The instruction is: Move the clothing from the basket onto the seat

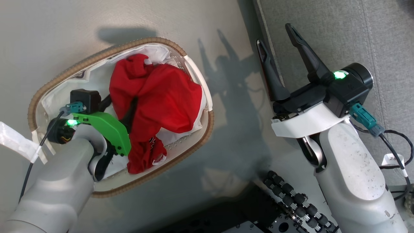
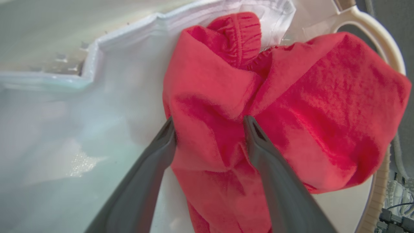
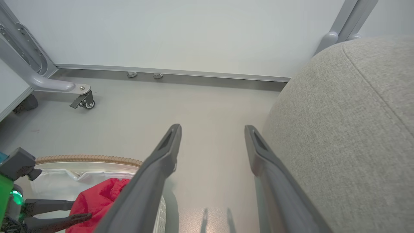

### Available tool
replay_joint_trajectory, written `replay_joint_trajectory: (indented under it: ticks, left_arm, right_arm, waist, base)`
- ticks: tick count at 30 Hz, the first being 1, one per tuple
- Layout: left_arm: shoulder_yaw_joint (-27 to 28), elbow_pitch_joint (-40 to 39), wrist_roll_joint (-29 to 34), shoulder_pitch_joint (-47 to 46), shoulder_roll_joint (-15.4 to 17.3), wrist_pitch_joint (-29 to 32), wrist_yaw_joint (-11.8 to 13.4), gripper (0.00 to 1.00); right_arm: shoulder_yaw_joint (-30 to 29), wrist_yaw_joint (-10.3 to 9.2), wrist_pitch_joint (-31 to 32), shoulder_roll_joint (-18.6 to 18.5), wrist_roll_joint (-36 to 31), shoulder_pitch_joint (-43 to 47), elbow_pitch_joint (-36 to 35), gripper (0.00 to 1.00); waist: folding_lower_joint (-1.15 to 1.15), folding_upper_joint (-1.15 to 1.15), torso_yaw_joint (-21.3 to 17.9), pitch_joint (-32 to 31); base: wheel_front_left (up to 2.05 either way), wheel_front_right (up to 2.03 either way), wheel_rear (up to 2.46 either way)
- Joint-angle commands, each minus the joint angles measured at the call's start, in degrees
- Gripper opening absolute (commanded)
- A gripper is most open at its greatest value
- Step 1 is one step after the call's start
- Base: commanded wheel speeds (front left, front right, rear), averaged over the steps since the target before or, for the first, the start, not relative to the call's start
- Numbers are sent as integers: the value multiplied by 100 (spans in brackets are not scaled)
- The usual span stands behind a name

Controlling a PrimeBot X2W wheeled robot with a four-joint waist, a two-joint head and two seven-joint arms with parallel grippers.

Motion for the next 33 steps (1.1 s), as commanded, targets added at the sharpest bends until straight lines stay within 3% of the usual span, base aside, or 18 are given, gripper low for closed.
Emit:
replay_joint_trajectory:
  ticks: [1,7,8,9,10,21,33]
  left_arm:
    - [-131,-69,-208,-96,79,69,2,100]
    - [-928,-537,-891,-174,275,167,2,98]
    - [-1040,-571,-943,-208,312,146,2,64]
    - [-1165,-584,-1013,-234,347,133,2,40]
    - [-1277,-590,-1043,-253,362,109,2,0]
    - [-1748,-597,-1305,-251,416,-231,2,0]
    - [-1576,-827,-1295,178,315,-362,2,0]
  right_arm:
    - [-17,-8,-27,-17,-23,-44,-3,100]
    - [-4,-8,-27,-17,-3,-90,16,100]
    - [-13,-8,-27,-17,-6,-91,12,100]
    - [-25,-8,-28,-17,-4,-93,7,100]
    - [-34,-8,-27,-17,-2,-95,2,100]
    - [-156,-8,-27,-17,65,-120,67,100]
    - [-146,-8,-27,-19,219,0,432,100]
  waist:
    - [0,0,33,18]
    - [0,0,51,9]
    - [0,0,52,8]
    - [0,0,52,7]
    - [0,0,51,6]
    - [0,0,110,-236]
    - [0,0,442,-1178]
  base:
    - [0,0,0]
    - [0,0,0]
    - [0,0,0]
    - [0,0,0]
    - [0,0,0]
    - [0,0,0]
    - [0,0,0]
